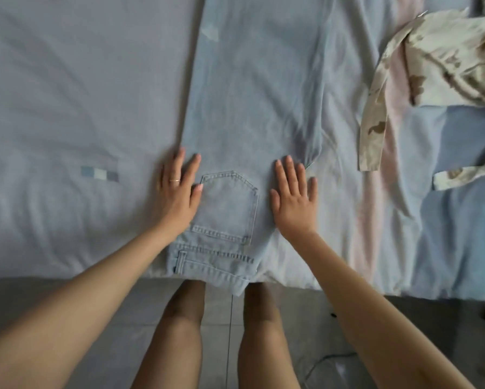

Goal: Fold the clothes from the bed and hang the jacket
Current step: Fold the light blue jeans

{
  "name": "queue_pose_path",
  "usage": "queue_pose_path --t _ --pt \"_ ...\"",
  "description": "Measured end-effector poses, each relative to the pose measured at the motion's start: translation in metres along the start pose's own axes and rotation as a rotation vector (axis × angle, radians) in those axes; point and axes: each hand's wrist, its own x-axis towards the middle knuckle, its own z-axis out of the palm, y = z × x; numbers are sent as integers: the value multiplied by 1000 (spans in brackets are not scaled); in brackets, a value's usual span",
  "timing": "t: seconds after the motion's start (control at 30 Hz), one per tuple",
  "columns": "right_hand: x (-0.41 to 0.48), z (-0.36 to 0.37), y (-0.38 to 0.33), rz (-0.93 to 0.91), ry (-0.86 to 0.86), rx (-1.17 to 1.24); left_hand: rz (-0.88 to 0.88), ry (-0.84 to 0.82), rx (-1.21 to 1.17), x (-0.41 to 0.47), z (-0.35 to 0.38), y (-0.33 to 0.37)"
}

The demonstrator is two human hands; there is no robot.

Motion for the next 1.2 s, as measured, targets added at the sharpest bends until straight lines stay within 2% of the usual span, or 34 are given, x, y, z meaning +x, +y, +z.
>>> queue_pose_path --t 0.1,0.2,0.27,0.3,0.37,0.5,0.57,0.63,0.7,0.73,0.8,0.87,0.97,1.07,1.13,1.2 --pt "-39 -1 -18 114 22 226 -376 16 -350 -33 -5 14" --pt "-77 -5 -49 621 -5 793 -631 -90 -600 -60 -14 27" --pt "-88 -17 -68 946 -211 1211 -824 -174 -780 -65 -35 35" --pt "-91 -23 -73 1052 -328 1361 -858 -198 -836 -65 -45 37" --pt "-90 -53 -76 1111 -470 1450 -814 -243 -871 -57 -75 47" --pt "-44 -183 -68 930 -412 1522 -694 -233 -1028 5 -178 90" --pt "6 -261 -60 767 -287 1526 -557 -210 -1065 61 -244 120" --pt "57 -355 -56 582 -144 1490 -369 -95 -1071 119 -322 157" --pt "97 -482 -55 362 42 1497 -201 32 -1062 172 -434 213" --pt "110 -514 -60 295 140 1491 -156 146 -1042 191 -464 227" --pt "112 -625 -72 146 297 1527 -15 229 -1083 207 -561 274" --pt "108 -688 -79 2 371 1610 98 336 -1101 217 -620 294" --pt "98 -711 -86 -68 435 1584 171 341 -1143 206 -645 302" --pt "82 -693 -88 -2 487 1536 94 335 -1093 192 -629 286" --pt "70 -662 -86 71 414 1538 18 280 -1084 180 -598 270" --pt "56 -606 -82 226 293 1519 -97 185 -1076 156 -549 250"
